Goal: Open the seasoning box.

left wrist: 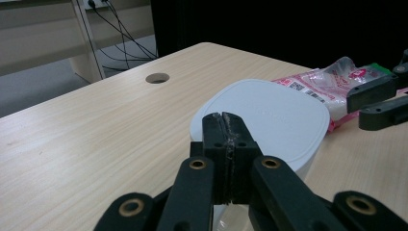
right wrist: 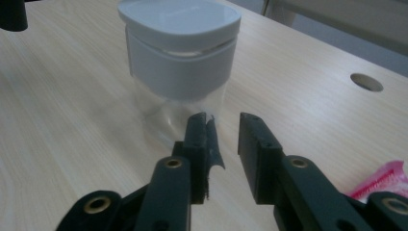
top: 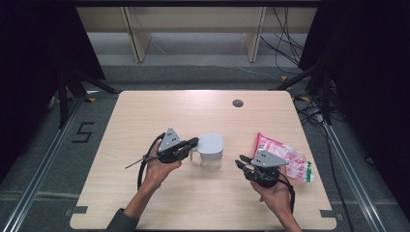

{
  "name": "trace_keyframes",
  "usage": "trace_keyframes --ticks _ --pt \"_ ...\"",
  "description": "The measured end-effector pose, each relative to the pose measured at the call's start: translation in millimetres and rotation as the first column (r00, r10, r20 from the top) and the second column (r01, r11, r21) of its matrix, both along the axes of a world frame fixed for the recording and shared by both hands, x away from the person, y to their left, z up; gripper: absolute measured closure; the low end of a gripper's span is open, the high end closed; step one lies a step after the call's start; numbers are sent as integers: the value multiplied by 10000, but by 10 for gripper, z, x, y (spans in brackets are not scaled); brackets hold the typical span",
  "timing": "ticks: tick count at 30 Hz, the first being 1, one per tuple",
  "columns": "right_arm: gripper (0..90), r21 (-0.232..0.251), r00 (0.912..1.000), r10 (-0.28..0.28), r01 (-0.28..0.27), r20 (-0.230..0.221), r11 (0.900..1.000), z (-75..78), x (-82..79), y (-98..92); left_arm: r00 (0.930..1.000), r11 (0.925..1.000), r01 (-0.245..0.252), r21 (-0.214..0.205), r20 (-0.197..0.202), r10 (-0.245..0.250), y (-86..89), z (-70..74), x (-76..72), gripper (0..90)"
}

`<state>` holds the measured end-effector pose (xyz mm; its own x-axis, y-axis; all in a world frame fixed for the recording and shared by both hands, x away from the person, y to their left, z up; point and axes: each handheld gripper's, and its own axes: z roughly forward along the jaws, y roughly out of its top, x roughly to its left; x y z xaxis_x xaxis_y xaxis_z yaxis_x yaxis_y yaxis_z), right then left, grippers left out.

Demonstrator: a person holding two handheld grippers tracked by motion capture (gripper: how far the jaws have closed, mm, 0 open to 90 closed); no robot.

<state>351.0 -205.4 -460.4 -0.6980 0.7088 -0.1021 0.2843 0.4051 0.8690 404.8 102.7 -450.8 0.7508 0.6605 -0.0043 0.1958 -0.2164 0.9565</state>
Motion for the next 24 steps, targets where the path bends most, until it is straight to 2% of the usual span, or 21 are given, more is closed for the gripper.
trace_keyframes --ticks 3,5,8,9,10,11,13,16,18,22,24 --pt "787 109 9998 27 -29 172 9999 2 33 30 10000 10000 12 -12 -13 -12 6 0 -2 884" --pt "821 -60 9997 207 -206 95 9998 5 70 56 10000 10000 -12 -47 -67 12 11 -3 -2 884" --pt "858 72 9996 194 -195 212 9998 3 133 110 10000 10000 -15 9 29 15 11 -4 -4 885" --pt "864 -73 9995 273 -272 181 9996 18 155 111 10000 10000 -31 13 8 31 15 -5 -4 885" --pt "867 -14 9989 348 -348 327 9994 13 184 132 10000 10000 -9 21 10 9 23 -6 1 885" --pt "868 -87 9991 361 -359 229 9993 25 200 138 10000 10000 15 -2 35 -15 28 -8 4 885" --pt "876 122 9993 325 -328 202 9994 23 234 161 10000 10000 8 -63 2 -8 33 -15 2 885" --pt "898 151 9994 332 -331 -60 9993 42 248 205 10000 10000 32 -13 22 -32 31 -11 5 885" --pt "900 32 9983 472 -473 338 9989 62 288 227 10000 10000 -1 -38 -20 0 32 -15 -1 887" --pt "900 -127 9971 684 -680 347 9976 83 318 280 10000 10000 -9 -69 -24 9 37 -17 2 889" --pt "900 79 9983 510 -512 272 9987 78 324 301 10000 10000 -27 -14 8 27 35 -16 -2 890"
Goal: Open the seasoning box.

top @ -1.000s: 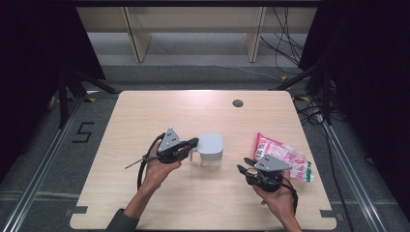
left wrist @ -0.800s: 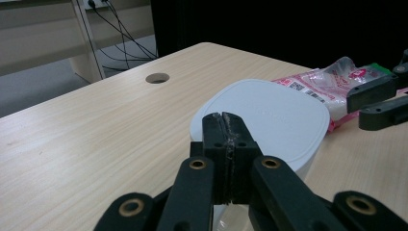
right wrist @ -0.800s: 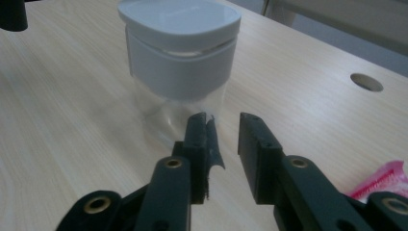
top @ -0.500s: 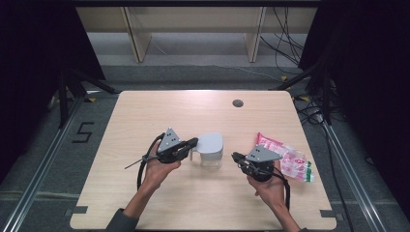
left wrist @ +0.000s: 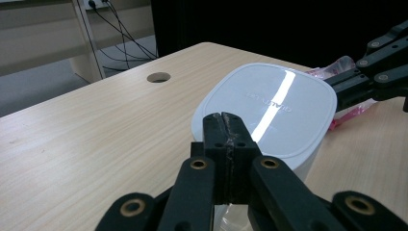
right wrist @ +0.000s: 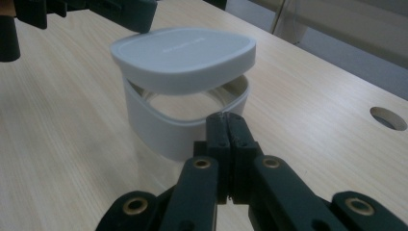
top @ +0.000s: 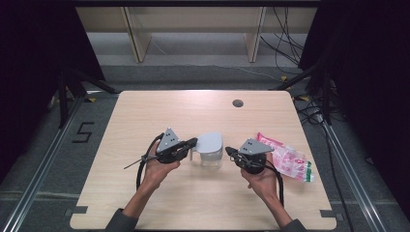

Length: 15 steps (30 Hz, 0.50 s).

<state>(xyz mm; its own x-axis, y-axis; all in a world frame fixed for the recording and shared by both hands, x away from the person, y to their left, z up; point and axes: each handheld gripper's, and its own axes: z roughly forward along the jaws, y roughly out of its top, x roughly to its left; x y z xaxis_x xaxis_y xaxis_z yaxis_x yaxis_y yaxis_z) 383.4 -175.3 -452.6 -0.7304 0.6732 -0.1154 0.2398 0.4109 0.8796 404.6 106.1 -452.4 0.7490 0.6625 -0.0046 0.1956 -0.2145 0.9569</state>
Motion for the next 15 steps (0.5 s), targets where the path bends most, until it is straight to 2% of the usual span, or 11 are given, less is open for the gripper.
trace_keyframes --ticks 1,6,7,8,9,10,11,15 --pt "900 67 9997 19 -20 230 10000 3 18 2 10000 10000 31 9 3 -31 0 1 2 890" --pt "900 35 9999 112 -112 123 9999 46 33 31 10000 10000 19 -23 -6 -19 2 -1 4 890" --pt "900 37 9998 189 -189 -19 9998 54 36 44 10000 10000 16 -37 -21 -16 1 -1 3 890" --pt "900 -14 9998 132 -131 179 9999 61 47 50 10000 10000 22 -39 -15 -22 2 -2 5 890" --pt "900 -60 9999 128 -128 73 9999 79 37 54 10000 10000 33 -40 10 -33 4 -3 9 890" --pt "900 29 9997 145 -146 209 9999 87 42 57 10000 10000 32 -54 -7 -32 7 -4 10 890" --pt "900 27 9998 176 -176 30 9998 97 40 57 10000 10000 30 -28 4 -30 10 -5 10 890" --pt "900 -204 9997 259 -258 16 9995 96 48 77 10000 10000 37 -28 0 -37 15 -8 13 890"
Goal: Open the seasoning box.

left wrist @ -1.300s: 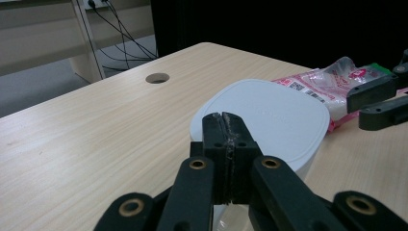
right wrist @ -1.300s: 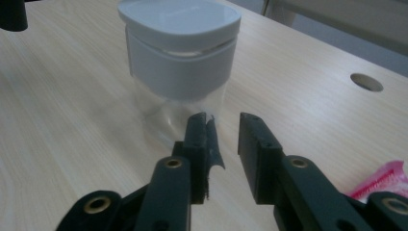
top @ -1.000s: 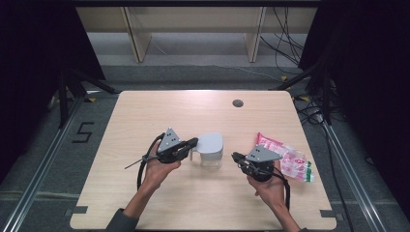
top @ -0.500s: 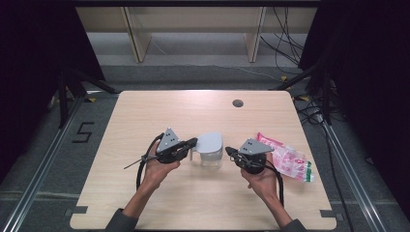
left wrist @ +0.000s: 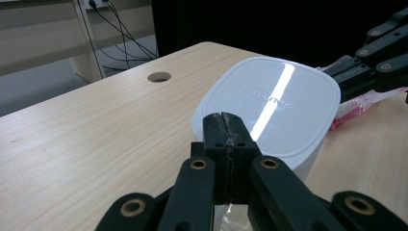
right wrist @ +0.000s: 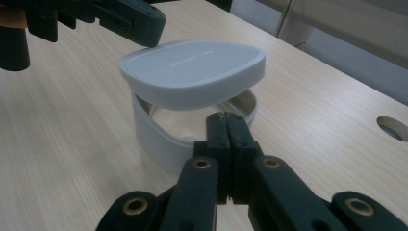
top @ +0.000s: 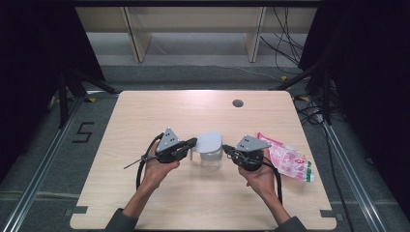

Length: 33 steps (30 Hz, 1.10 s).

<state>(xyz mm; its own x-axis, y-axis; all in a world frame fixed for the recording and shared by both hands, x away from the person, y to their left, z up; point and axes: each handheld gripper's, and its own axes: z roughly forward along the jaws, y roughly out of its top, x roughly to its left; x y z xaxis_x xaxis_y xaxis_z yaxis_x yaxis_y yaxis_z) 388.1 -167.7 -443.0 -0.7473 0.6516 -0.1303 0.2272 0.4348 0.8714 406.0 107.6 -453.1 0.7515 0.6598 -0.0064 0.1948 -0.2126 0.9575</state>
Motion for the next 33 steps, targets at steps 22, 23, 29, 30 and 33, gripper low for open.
trace_keyframes --ticks 22,23,29,30,33 --pt "900 265 9979 460 -472 457 9985 145 -18 204 9980 9996 -55 -278 -638 37 339 -32 -217 466" --pt "900 216 9973 559 -569 478 9981 155 -21 251 9975 9998 -36 -214 -701 21 351 -55 -251 431" --pt "900 160 9958 744 -753 535 9970 169 -5 351 9952 9991 -359 207 -899 377 502 -162 -373 391" --pt "900 168 9959 750 -759 507 9970 176 -6 374 9945 9991 -410 119 -964 420 521 -180 -380 387" --pt "900 213 9937 915 -930 646 9954 182 0 445 9918 9983 -567 151 -1139 581 569 -209 -393 375"
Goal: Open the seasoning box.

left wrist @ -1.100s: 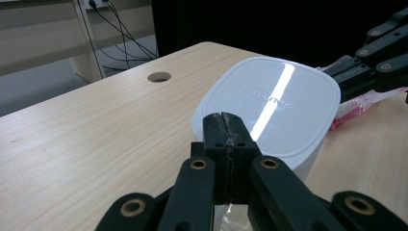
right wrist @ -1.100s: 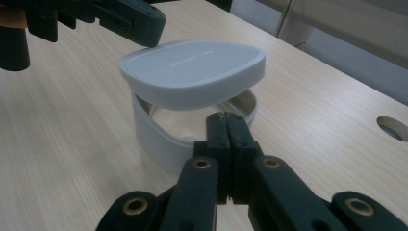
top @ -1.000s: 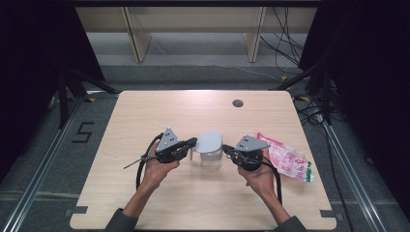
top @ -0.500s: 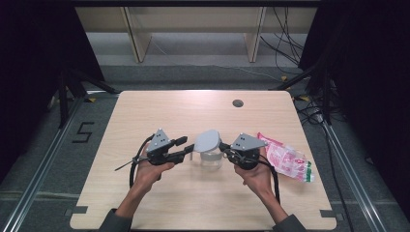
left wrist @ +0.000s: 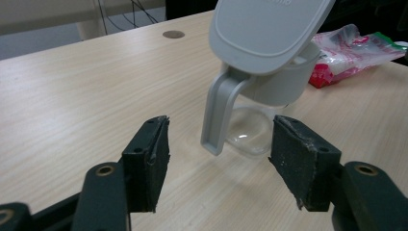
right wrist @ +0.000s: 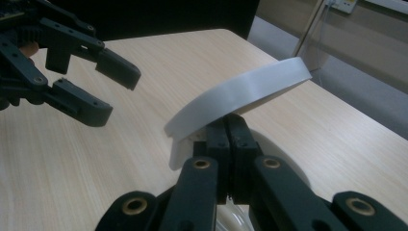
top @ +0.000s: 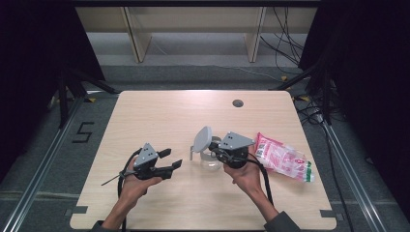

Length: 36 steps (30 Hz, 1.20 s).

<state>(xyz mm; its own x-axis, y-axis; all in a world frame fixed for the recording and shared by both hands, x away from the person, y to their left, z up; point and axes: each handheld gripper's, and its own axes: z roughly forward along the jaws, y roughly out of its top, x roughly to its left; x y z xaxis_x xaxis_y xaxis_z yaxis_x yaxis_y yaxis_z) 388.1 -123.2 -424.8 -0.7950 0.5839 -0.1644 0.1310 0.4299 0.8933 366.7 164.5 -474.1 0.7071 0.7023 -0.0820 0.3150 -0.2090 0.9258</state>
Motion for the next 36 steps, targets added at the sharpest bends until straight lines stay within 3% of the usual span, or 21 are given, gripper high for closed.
trace_keyframes --ticks 4,7,16,17,20,24,26,27,28,29,32,35,36 --pt "900 12 9999 84 -84 -111 10000 6 -26 84 9991 9983 269 -510 -324 -285 7 -6 -20 362" --pt "898 -51 9998 182 -183 -86 9998 -1 -42 108 9994 9992 214 -326 -258 -223 -11 7 -45 359" --pt "868 34 9994 222 -221 -257 9997 -17 -55 77 9993 9987 253 -433 -260 -264 -27 -5 -46 354" --pt "856 91 9997 229 -227 -116 9997 -21 -57 60 9994 9989 194 -418 -288 -206 -24 -6 -54 349" --pt "811 140 9997 -26 29 -245 9999 -34 -100 -75 9996 9995 145 -283 -258 -152 -5 -11 -70 340" --pt "750 75 9971 -622 626 -443 9980 -90 -164 -416 9995 9994 31 -357 -312 -42 22 -28 -71 332" --pt "718 280 9916 -1125 1144 -642 9930 -114 -189 -589 9994 9995 -18 -309 -333 8 29 -30 -87 332" --pt "700 328 9855 -1338 1379 -1048 9899 -119 -222 -673 9995 9996 19 -285 -311 -28 30 -30 -90 331" --pt "674 437 9808 -1676 1726 -997 9840 -143 -254 -733 9995 9994 68 -345 -320 -79 30 -36 -89 331" --pt "647 121 9776 -1847 1869 -1010 9823 -157 -279 -830 9994 9996 -1 -282 -354 -9 33 -36 -95 330" --pt "628 87 9654 -2327 2353 -1176 9719 -225 -369 -1015 9993 9997 20 -235 -367 -29 44 -43 -95 328" --pt "609 -264 9604 -2452 2438 -1322 9695 -258 -467 -1137 9991 9996 6 -274 -419 -18 50 -55 -92 327" --pt "602 -379 9632 -2471 2444 -1054 9689 -272 -499 -1184 9992 9998 -18 -202 -407 10 51 -56 -96 326"
